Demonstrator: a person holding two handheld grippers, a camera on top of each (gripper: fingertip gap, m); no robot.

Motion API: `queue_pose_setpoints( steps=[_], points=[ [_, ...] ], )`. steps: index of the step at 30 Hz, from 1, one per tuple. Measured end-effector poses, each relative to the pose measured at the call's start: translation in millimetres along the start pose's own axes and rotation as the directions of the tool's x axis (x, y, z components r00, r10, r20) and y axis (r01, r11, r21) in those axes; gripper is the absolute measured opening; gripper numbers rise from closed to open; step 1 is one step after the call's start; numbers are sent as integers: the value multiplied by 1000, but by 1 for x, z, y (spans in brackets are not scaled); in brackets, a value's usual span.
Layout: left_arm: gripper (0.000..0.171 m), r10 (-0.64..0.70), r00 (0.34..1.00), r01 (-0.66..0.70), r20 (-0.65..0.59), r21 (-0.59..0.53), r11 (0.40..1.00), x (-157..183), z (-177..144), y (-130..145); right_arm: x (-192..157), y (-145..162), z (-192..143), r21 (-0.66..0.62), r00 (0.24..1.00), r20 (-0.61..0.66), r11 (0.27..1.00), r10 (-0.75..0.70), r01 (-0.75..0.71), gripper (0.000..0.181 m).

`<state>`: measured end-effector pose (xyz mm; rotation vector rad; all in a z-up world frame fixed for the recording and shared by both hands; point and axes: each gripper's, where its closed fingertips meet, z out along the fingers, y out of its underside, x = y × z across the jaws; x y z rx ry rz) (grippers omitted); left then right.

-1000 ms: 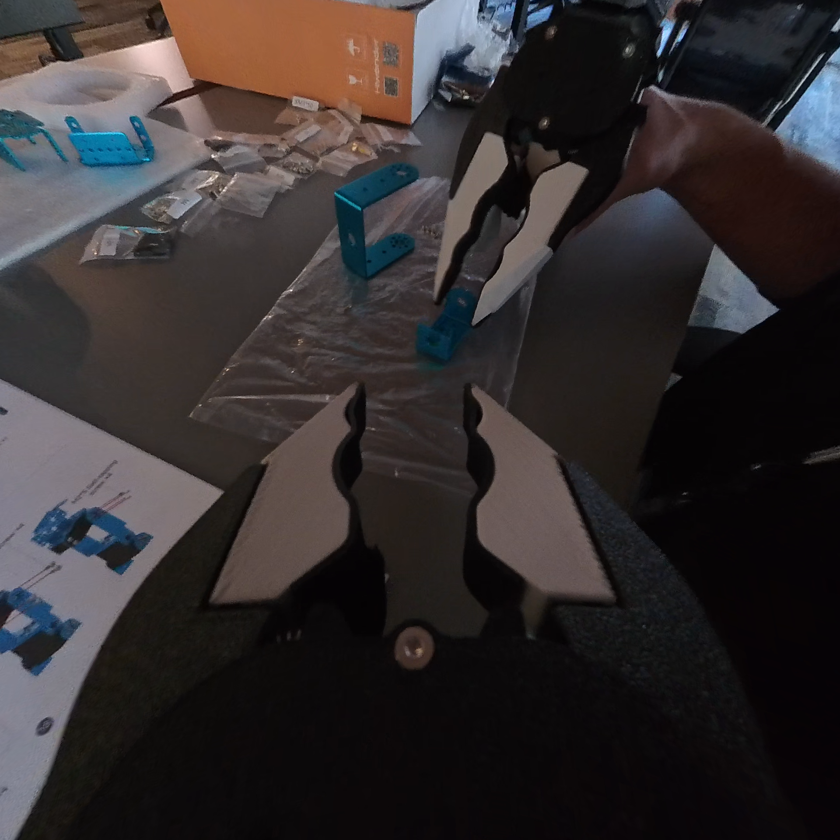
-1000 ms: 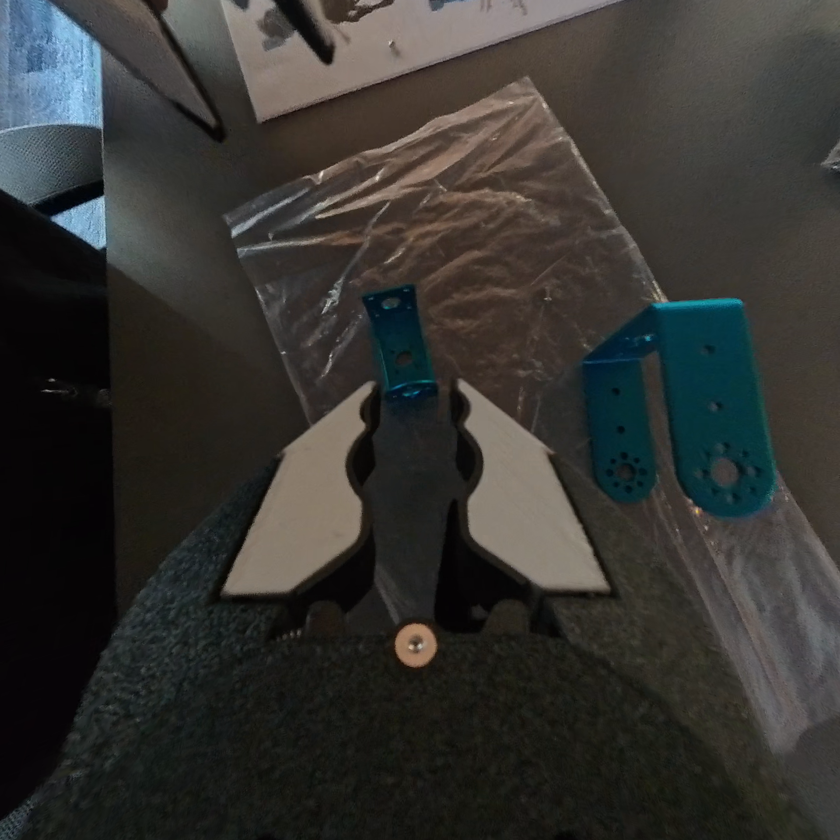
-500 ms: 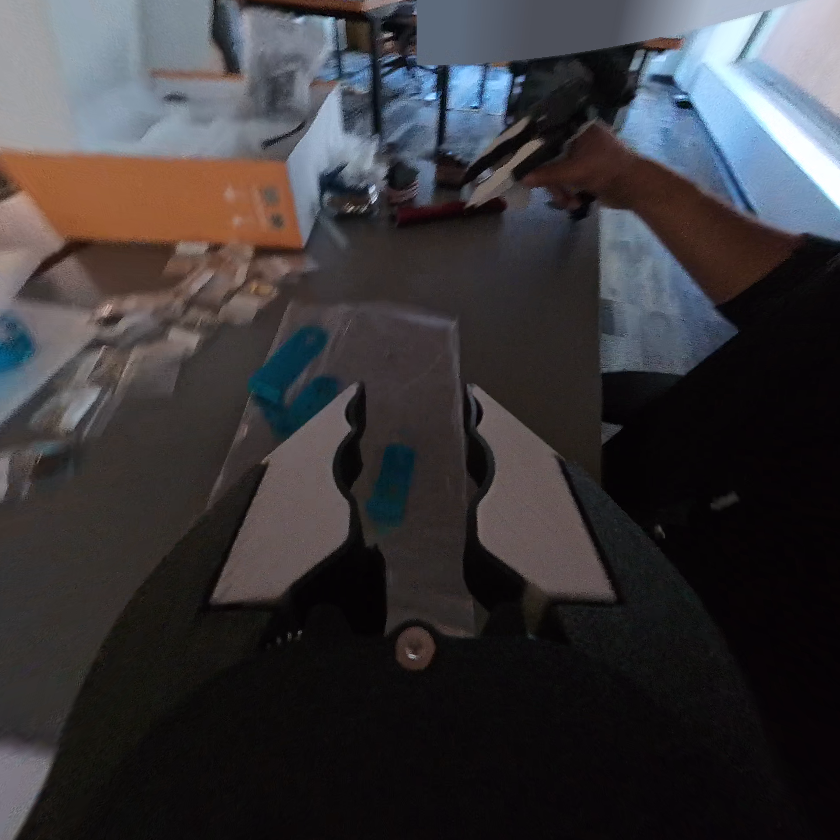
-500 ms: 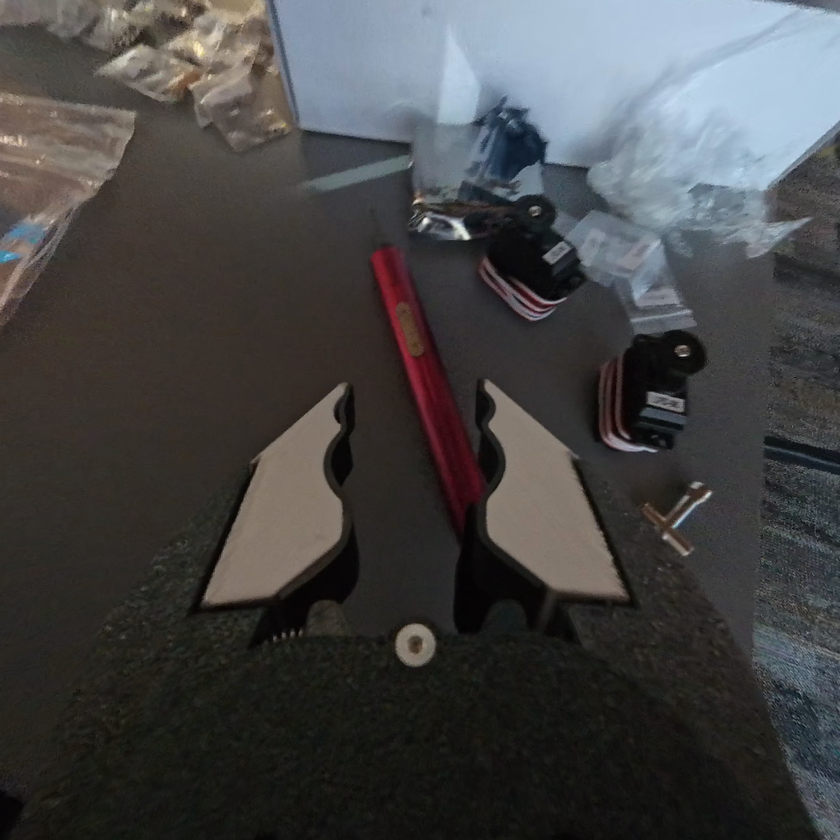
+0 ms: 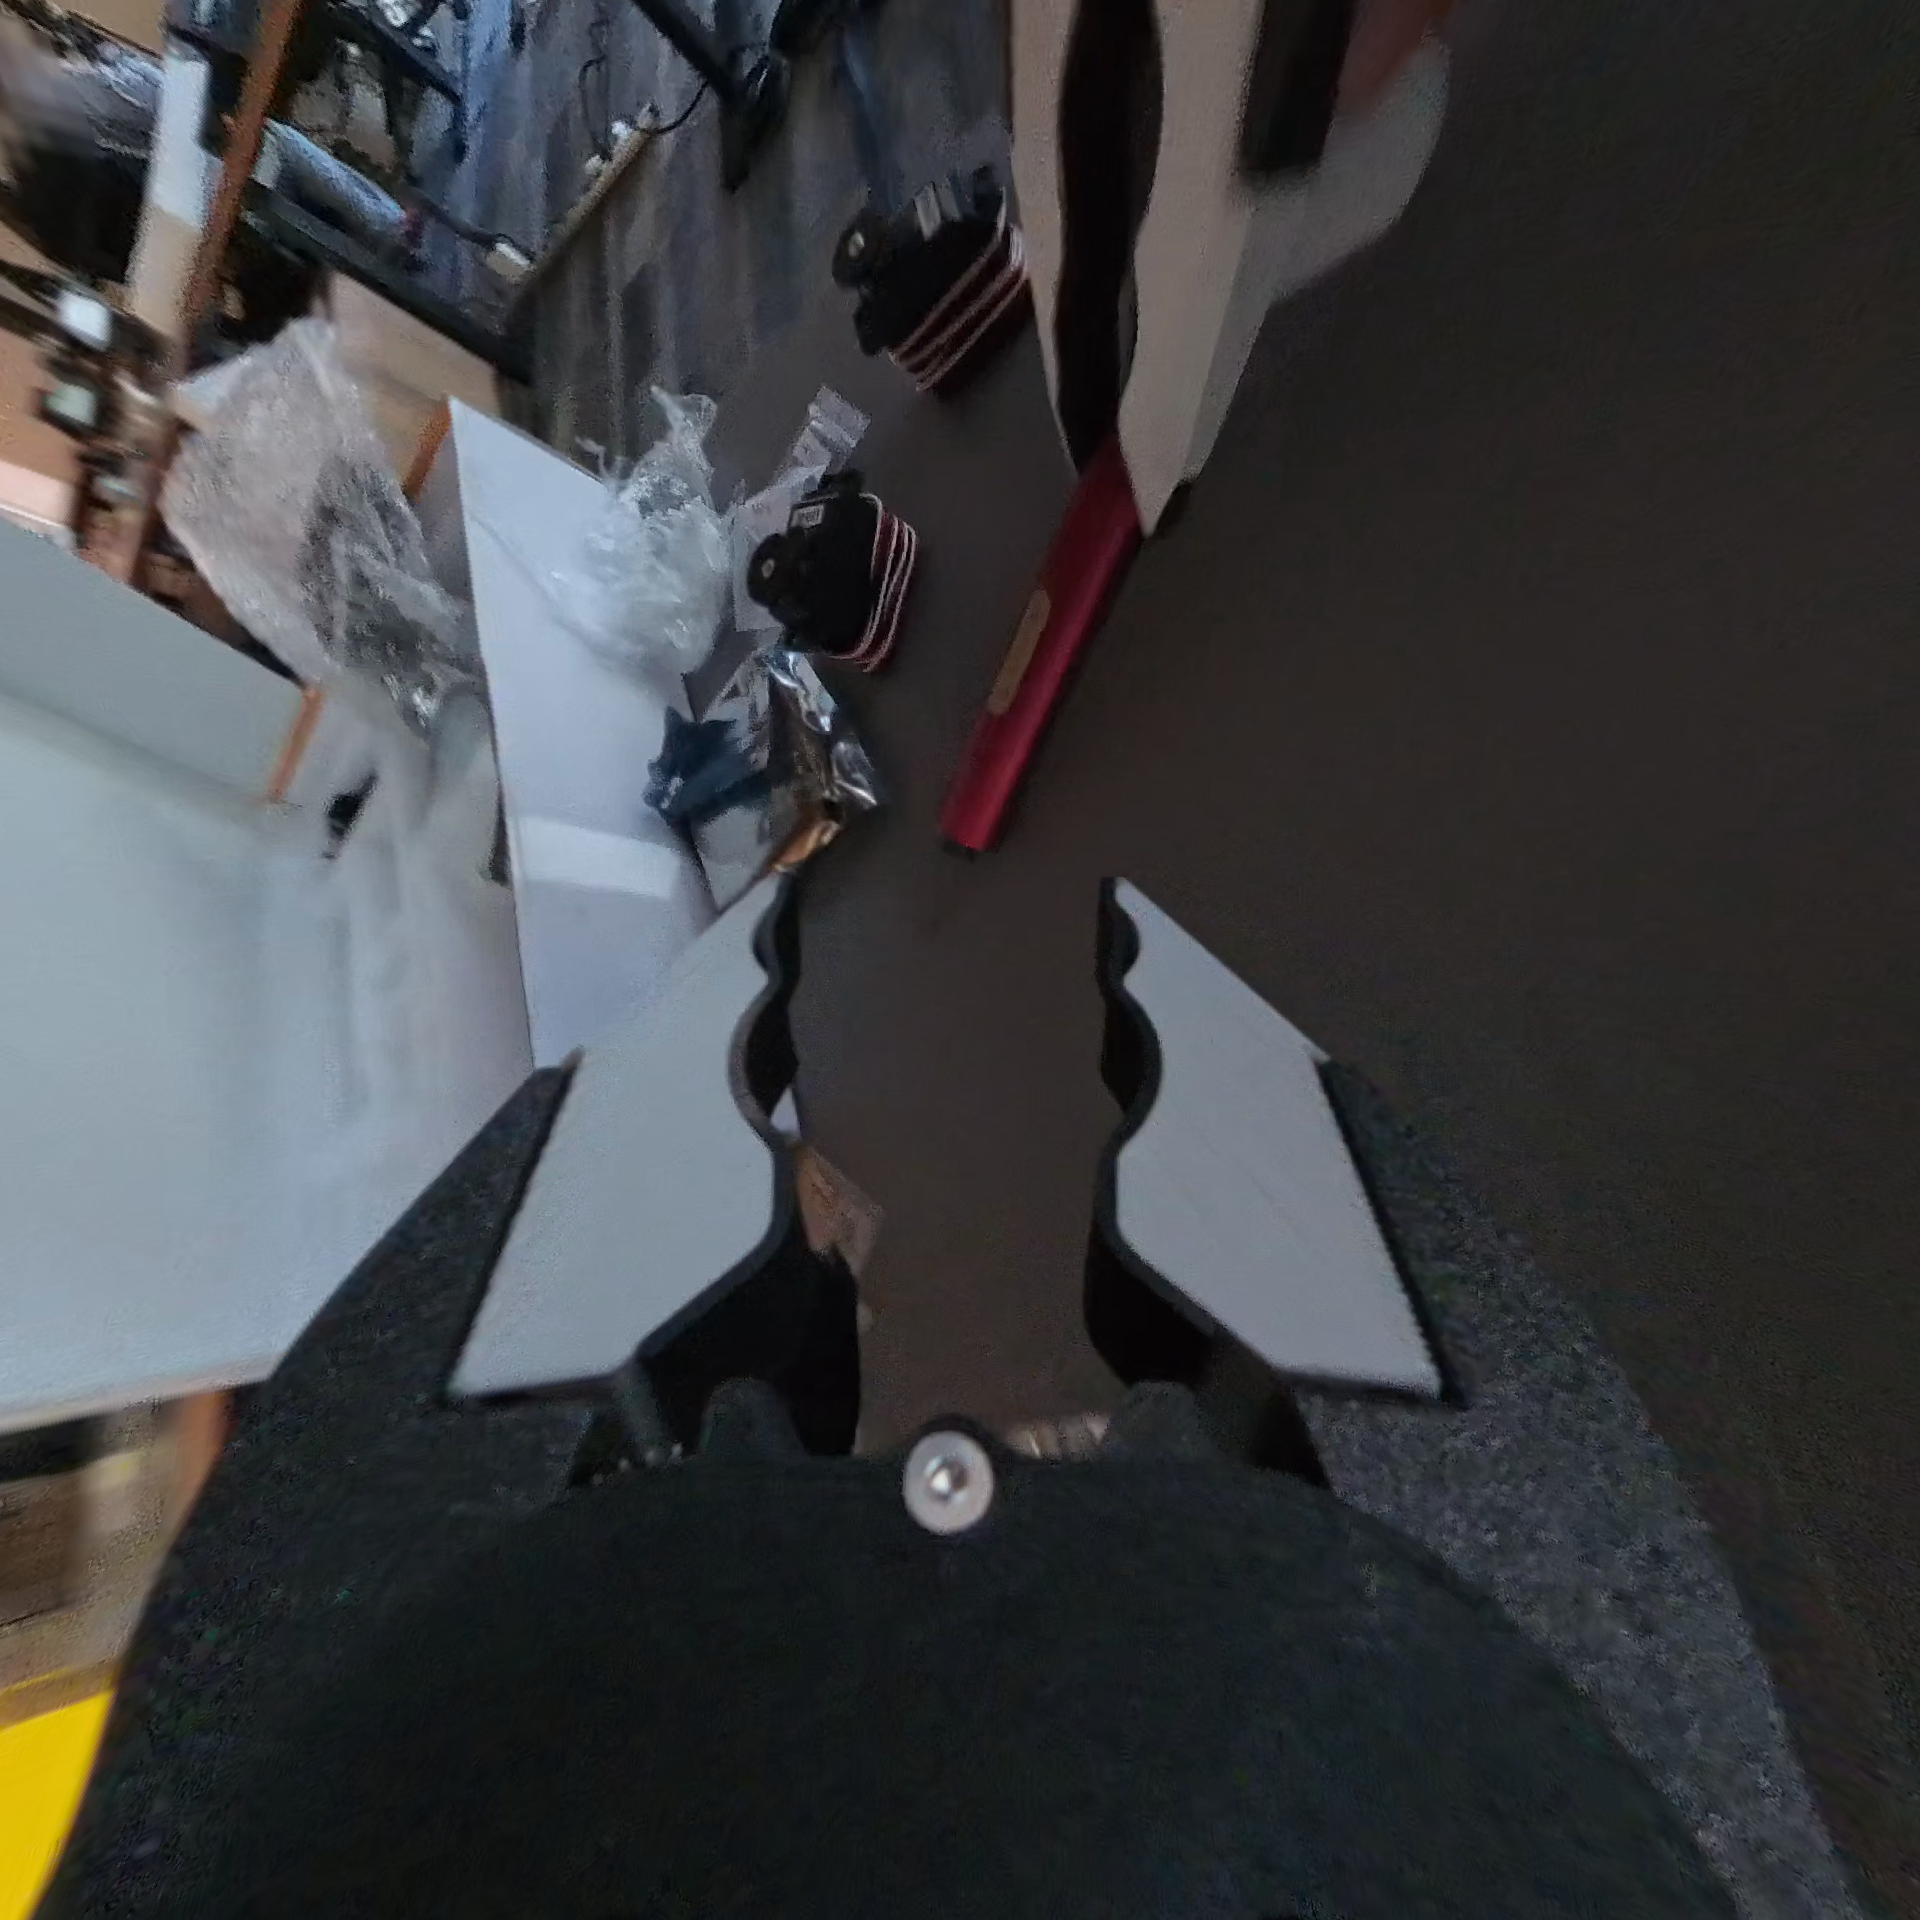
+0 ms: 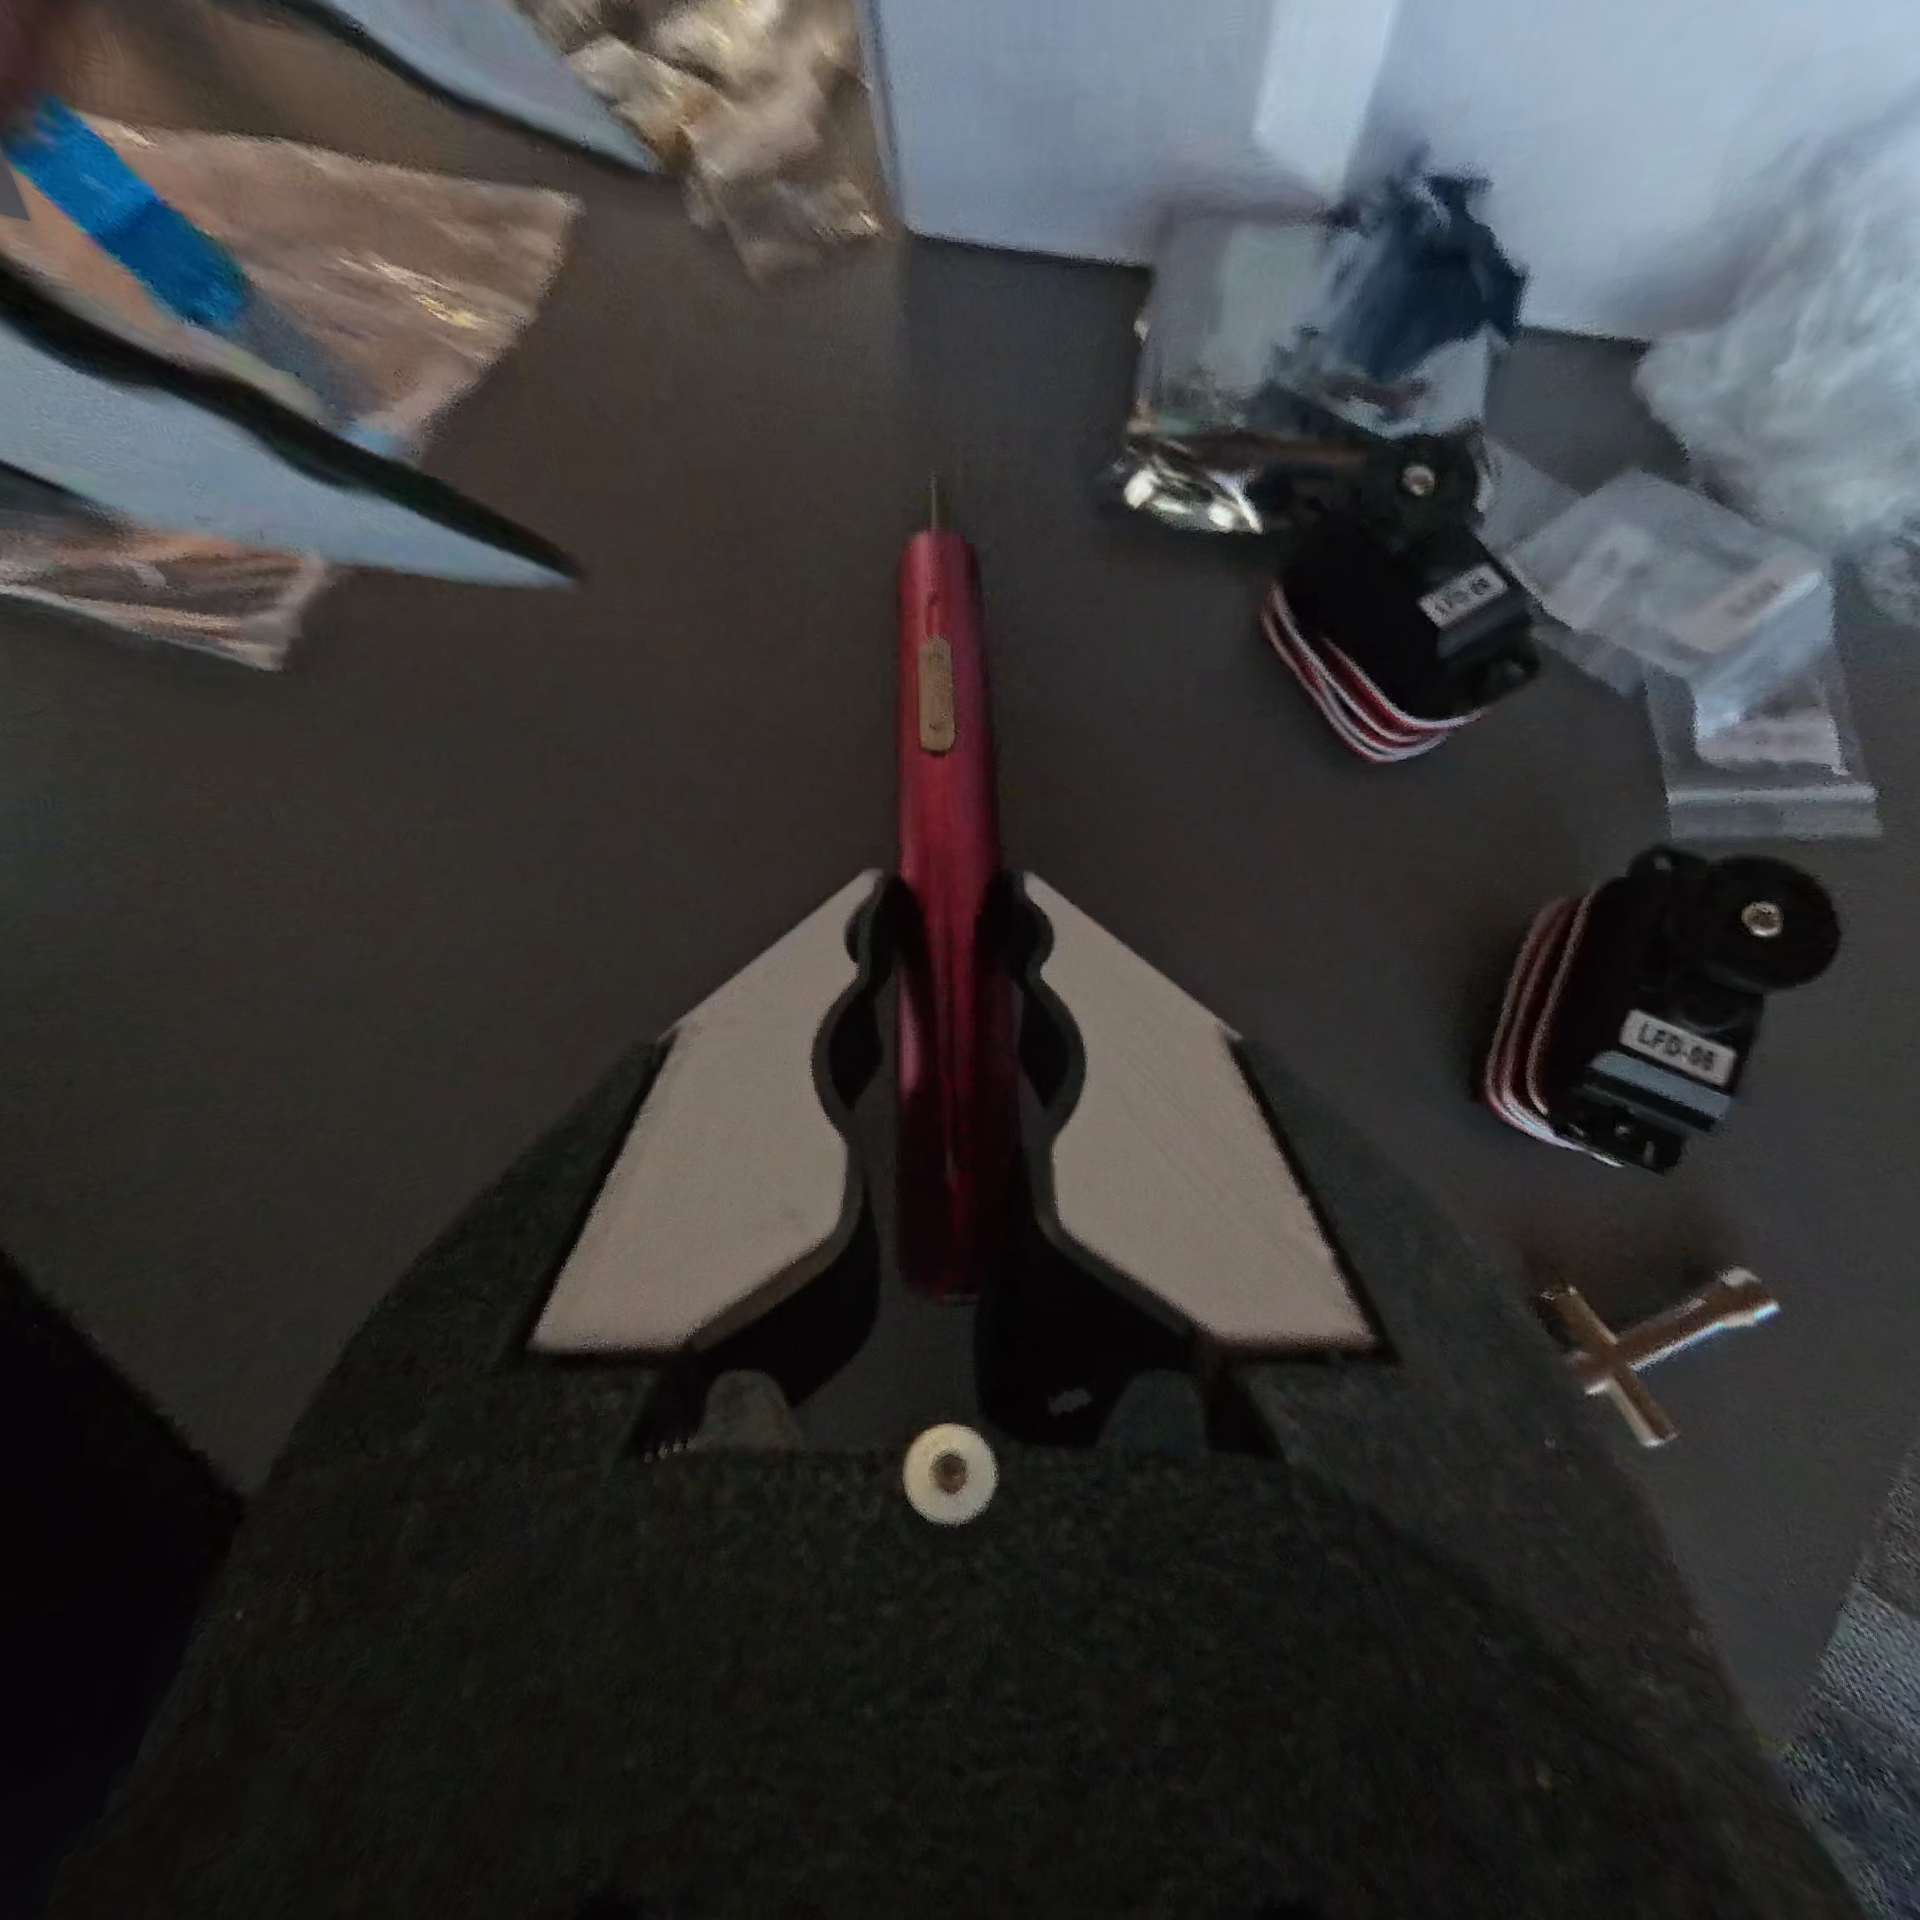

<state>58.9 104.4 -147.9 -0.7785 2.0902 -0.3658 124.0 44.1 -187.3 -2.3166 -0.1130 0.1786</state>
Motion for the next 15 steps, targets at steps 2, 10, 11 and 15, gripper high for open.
queue_pose_setpoints(
  steps=[2, 10, 11, 15],
  points=[
    [65, 110, 993, -108, 50, -48, 993, 4, 27, -2, -12, -5, -11, 9, 999, 40, 1000, -17, 16, 19],
    [16, 327, 896, -311, 302, -101, 945, 2, 38, -27, -51, -36, -52, 135, 988, 103, 986, -114, 100, 20],
    [16, 307, 889, -296, 339, -86, 951, -1, 31, -31, -56, -43, -59, 181, 985, 88, 975, -147, 129, 21],
    [15, 120, 894, -136, 431, 8, 991, -19, -9, -32, -72, -73, -115, 530, 987, 16, 838, -163, 129, 50]
  ],
)
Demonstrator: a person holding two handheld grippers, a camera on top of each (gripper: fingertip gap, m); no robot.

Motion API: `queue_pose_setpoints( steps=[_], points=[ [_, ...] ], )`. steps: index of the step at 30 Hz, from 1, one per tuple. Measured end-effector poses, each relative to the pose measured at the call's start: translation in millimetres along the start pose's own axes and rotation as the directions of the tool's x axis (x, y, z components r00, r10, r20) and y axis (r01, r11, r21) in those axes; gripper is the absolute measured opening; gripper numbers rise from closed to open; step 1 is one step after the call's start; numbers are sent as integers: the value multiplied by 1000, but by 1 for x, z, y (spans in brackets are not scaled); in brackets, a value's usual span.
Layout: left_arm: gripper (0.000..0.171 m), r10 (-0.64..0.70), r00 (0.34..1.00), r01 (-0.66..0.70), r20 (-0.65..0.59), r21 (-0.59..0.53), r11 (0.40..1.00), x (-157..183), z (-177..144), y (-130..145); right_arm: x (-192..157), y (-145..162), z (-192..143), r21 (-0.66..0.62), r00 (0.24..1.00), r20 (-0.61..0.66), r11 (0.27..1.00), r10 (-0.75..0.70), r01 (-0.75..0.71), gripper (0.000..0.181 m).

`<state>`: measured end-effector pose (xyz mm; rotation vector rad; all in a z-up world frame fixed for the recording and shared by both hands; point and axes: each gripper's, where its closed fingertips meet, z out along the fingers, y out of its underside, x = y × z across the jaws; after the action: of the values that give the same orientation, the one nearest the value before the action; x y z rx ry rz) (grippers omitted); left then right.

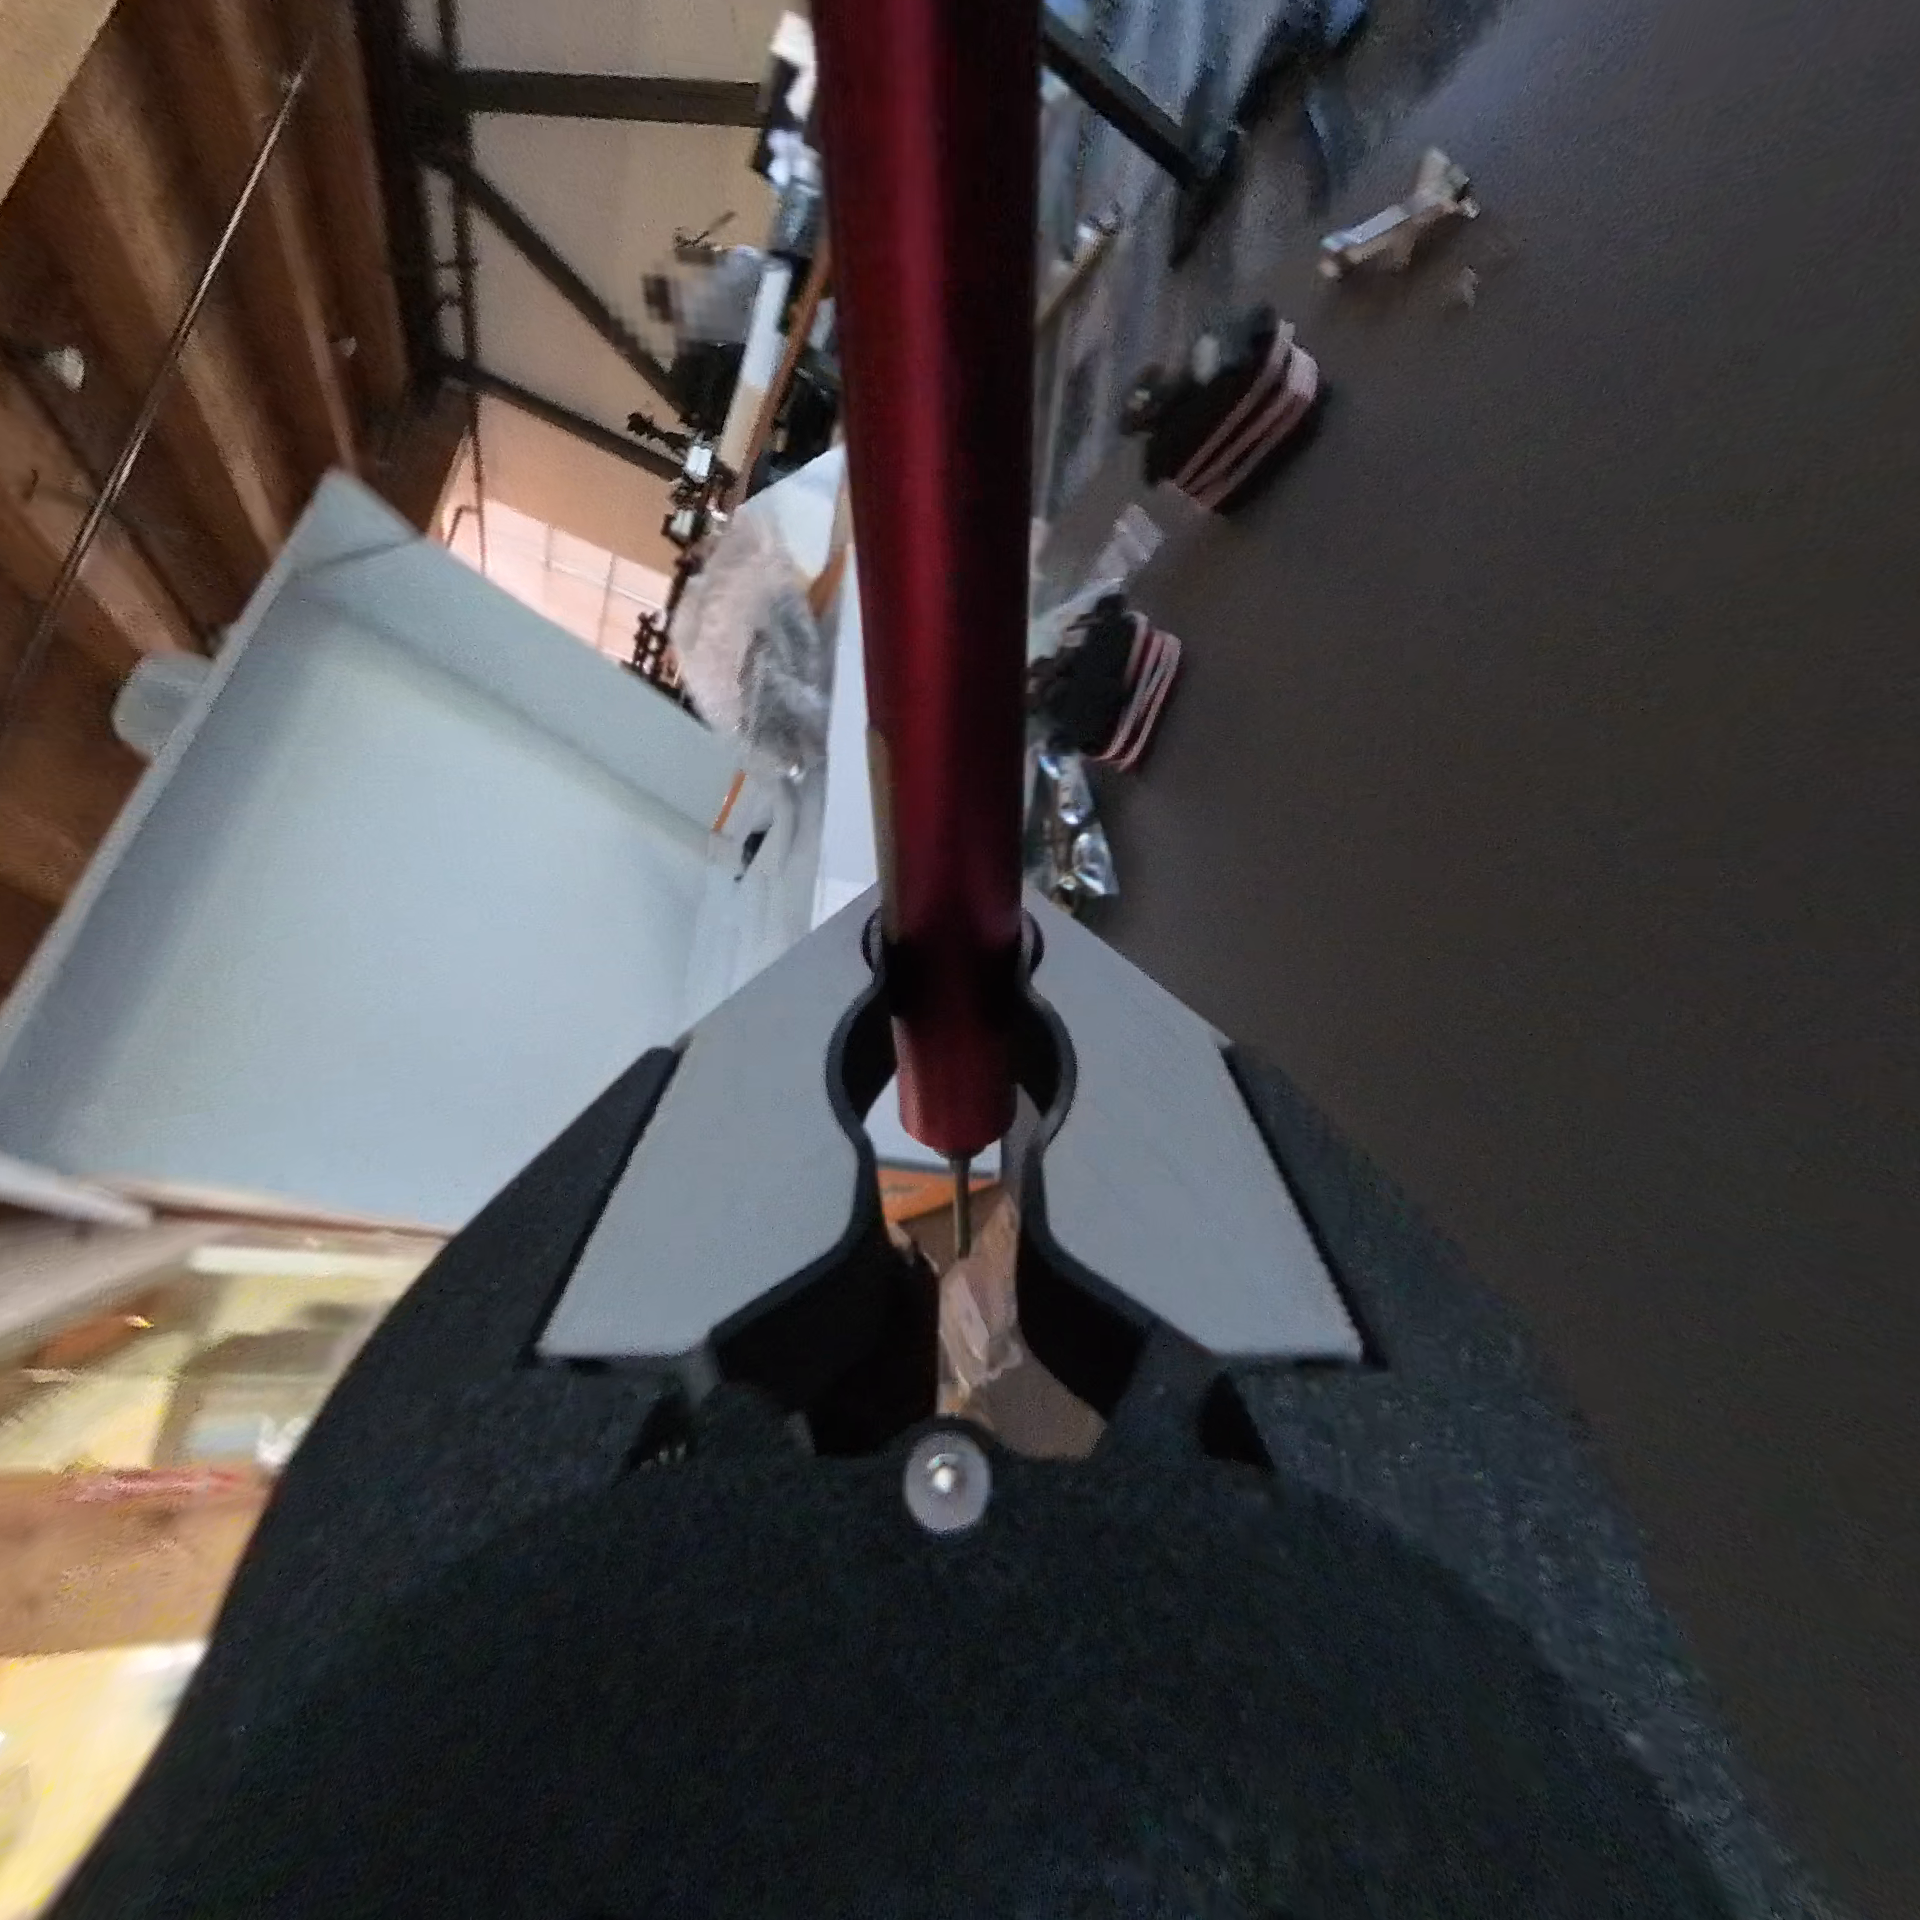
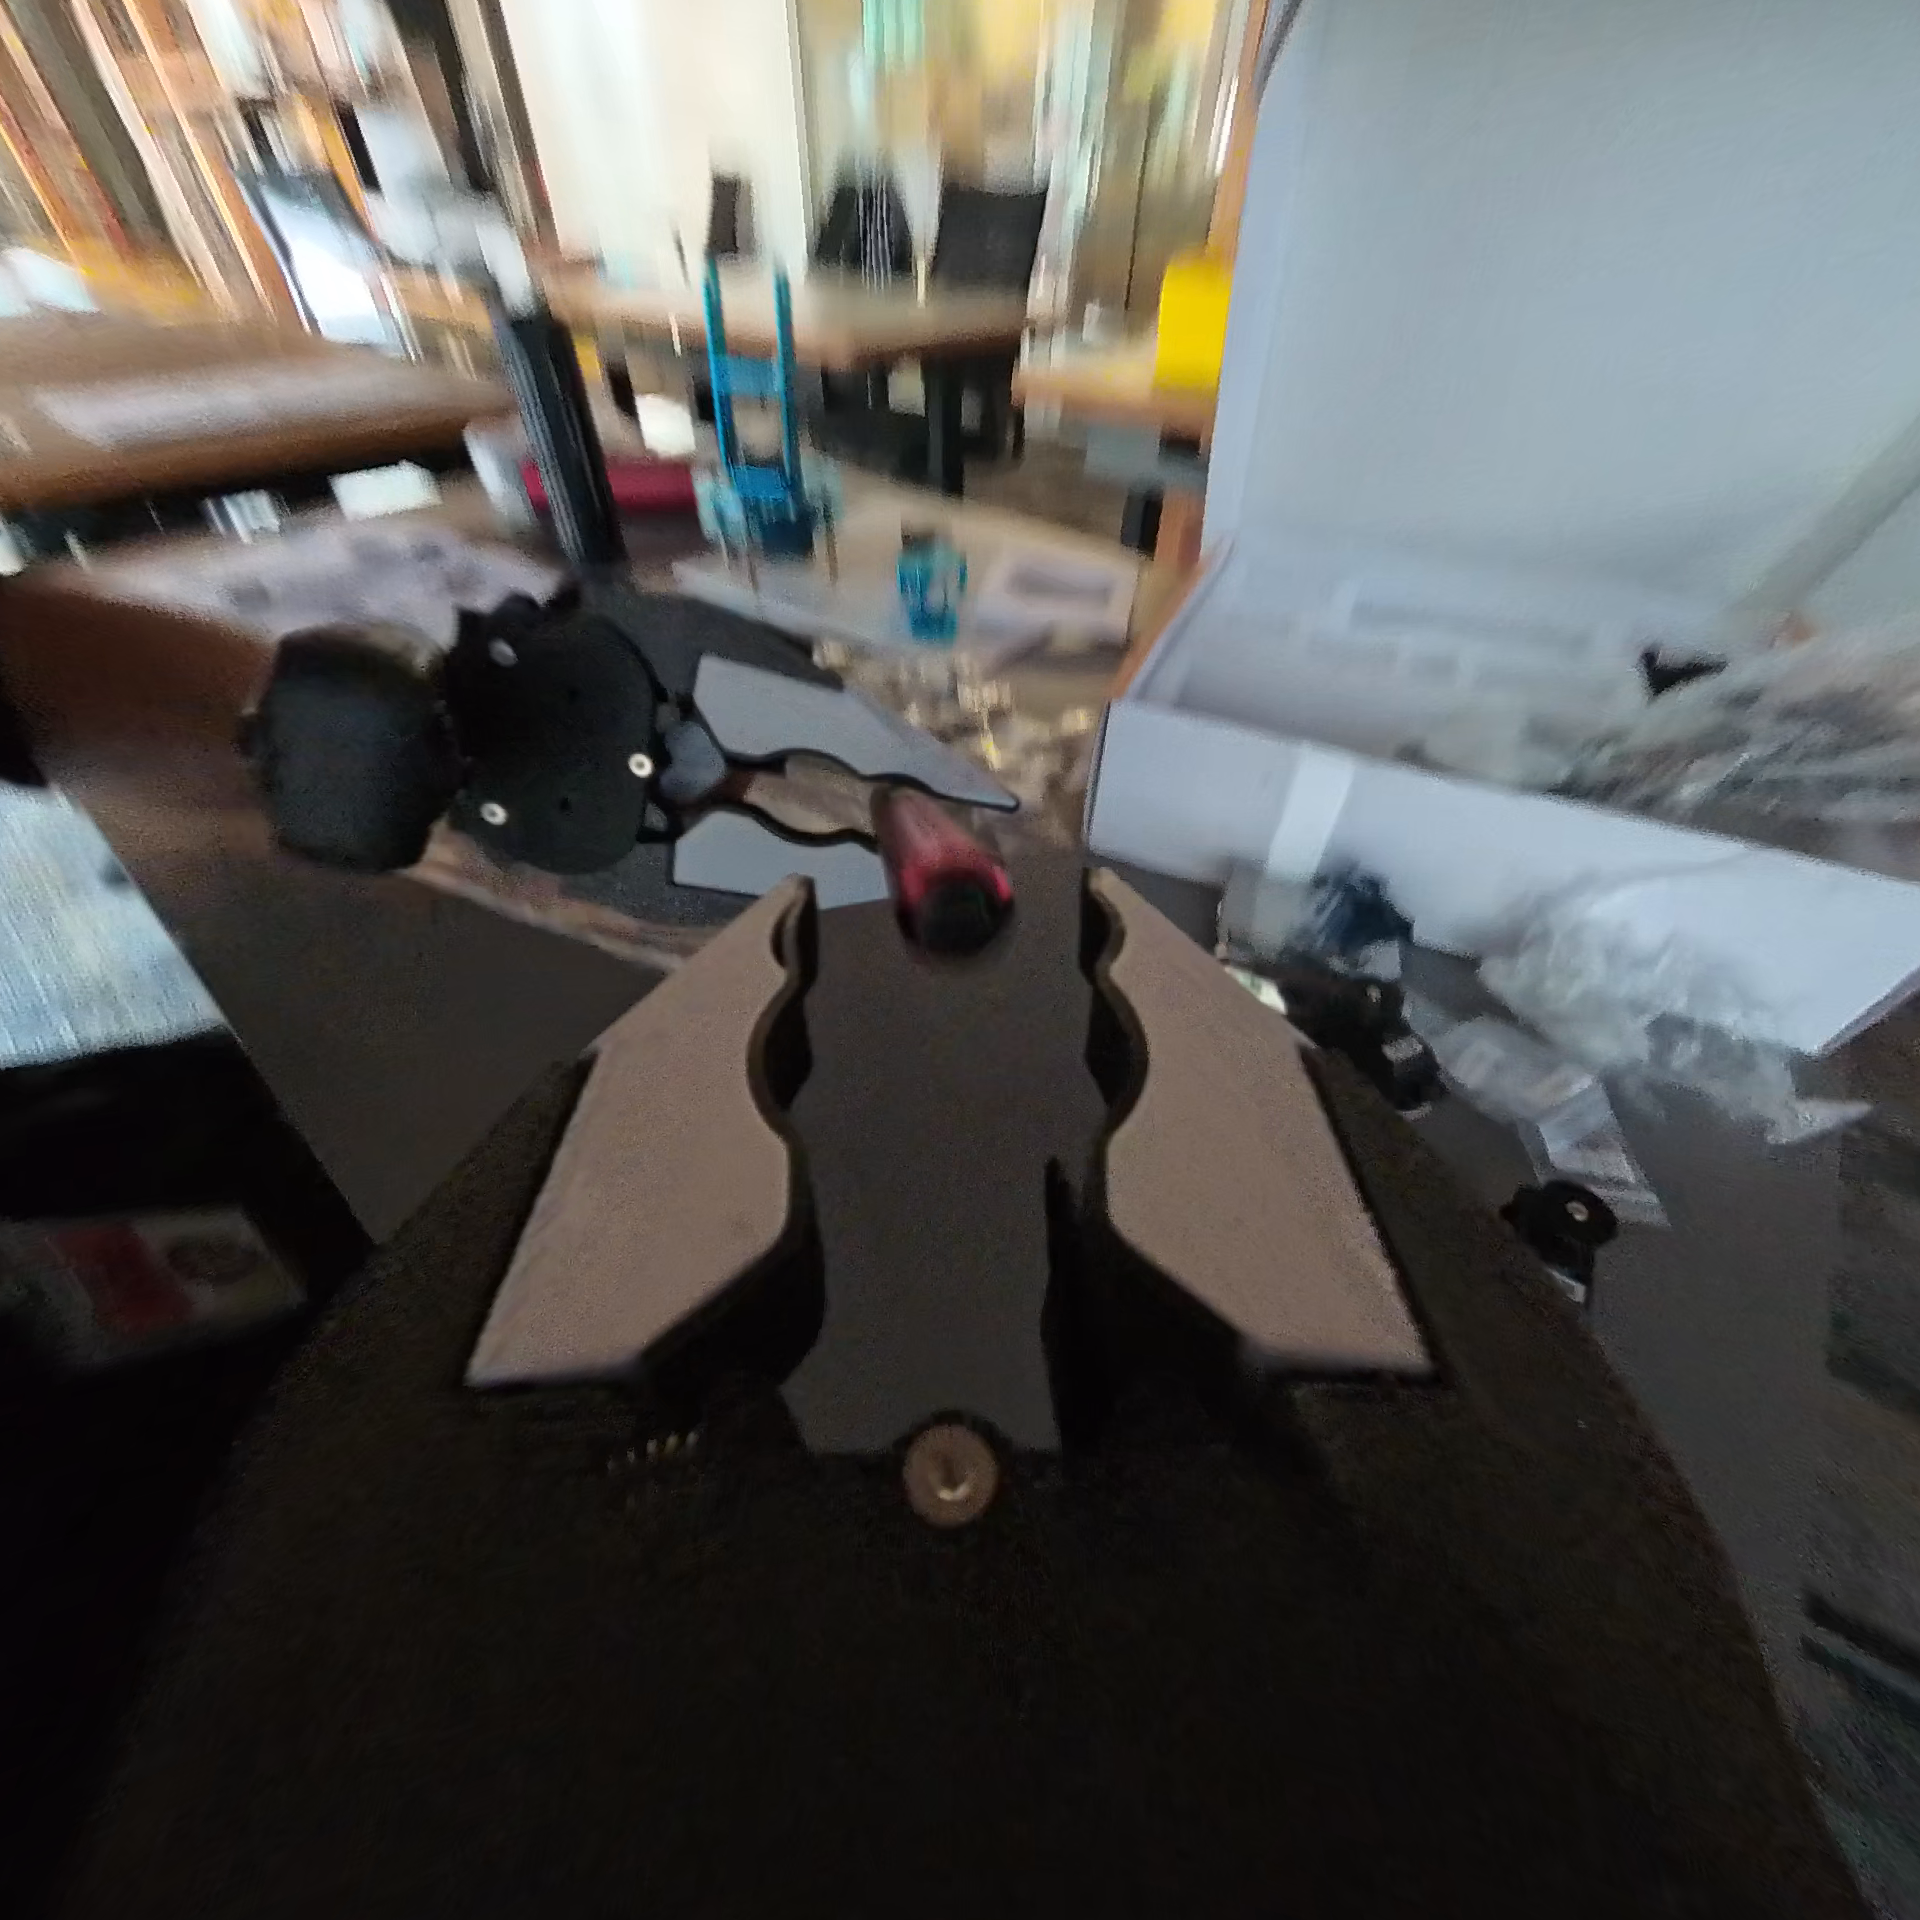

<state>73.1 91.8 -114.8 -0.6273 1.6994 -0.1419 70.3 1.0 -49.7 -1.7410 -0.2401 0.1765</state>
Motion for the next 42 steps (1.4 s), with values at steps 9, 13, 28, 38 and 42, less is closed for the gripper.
queue_pose_setpoints(
  steps=[9, 13, 28, 38, 42],
  points=[
    [15, -178, 984, 177, 24, 34, 984, -13, -87, 7, -106, -17, 81, 136, 968, 244, 990, -58, 25, 40],
    [16, -129, 990, 128, 57, 8, 992, -14, -118, 22, -131, -16, 106, 18, 956, 249, 988, -156, 156, 20],
    [17, -203, 971, 212, 129, -62, 975, -15, -179, 100, -199, -7, 181, 1, 906, 404, 991, -123, 134, 20],
    [35, -840, 516, 852, 169, -198, 484, 13, -394, 253, -237, 17, 243, -111, 896, 444, 991, -13, 69, 22],
    [32, -860, 411, 912, 302, -151, 383, 7, -447, 295, -281, 13, 284, -166, 867, 477, 983, 147, -76, 22]
  ],
)
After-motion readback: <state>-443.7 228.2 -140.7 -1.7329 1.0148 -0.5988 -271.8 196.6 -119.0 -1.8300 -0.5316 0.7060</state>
